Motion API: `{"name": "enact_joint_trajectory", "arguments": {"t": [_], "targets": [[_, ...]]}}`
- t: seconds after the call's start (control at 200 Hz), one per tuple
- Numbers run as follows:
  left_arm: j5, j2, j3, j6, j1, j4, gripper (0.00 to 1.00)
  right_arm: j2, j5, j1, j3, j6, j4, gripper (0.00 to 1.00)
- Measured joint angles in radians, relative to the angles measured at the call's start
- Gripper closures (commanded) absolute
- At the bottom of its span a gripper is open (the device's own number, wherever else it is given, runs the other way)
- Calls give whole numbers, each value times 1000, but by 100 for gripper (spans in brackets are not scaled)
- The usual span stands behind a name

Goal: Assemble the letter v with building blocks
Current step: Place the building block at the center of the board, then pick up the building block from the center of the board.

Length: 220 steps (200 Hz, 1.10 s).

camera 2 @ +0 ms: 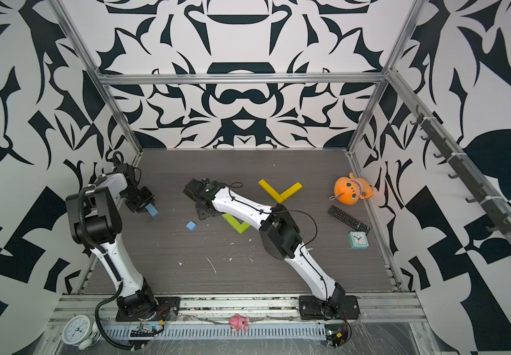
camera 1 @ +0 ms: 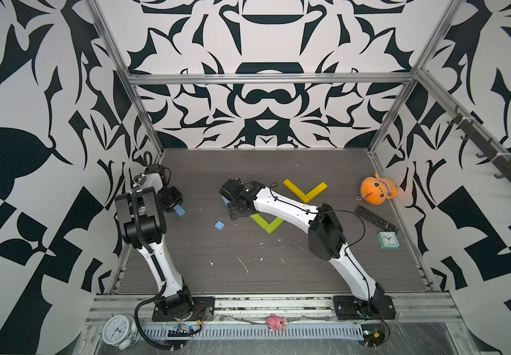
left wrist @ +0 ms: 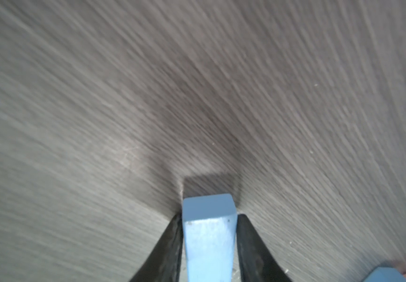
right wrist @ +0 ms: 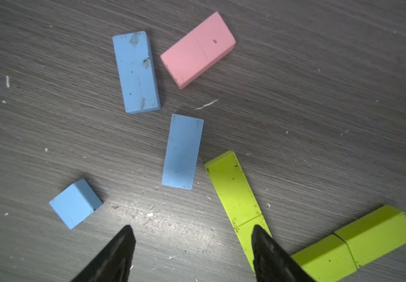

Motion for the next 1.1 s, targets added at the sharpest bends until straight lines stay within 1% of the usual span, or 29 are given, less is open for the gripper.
{"name": "enact_joint_trajectory", "arguments": {"t": [0.09,0.21,0.265,0.275,0.29,0.39,0.51,0.62,0.71,0.86,1.1], "targets": [[15,-3,0,6,1,0,34,18,0,1,0,28,6,28],[49,-36,-8,-11,1,2,21,39,-1,10,6,59,13,30],[73,-82,-27,-15,1,5,16,50,-2,14,13,68,18,32],[76,-89,-31,-18,1,5,12,52,-2,15,15,71,19,32],[86,-108,-39,-14,1,6,10,55,-2,17,18,71,19,33],[145,-229,-98,-39,1,19,0,79,-4,24,43,79,24,33],[239,-372,-187,-74,0,51,1,113,-3,27,99,82,22,34],[306,-434,-268,-92,-1,65,1,160,-3,28,177,82,18,35],[341,-441,-323,-99,-2,69,1,185,-2,28,204,82,16,36],[367,-441,-389,-100,-3,72,0,203,14,28,209,90,2,38],[386,-442,-402,-99,-12,87,1,203,28,27,209,92,-6,38]]}}
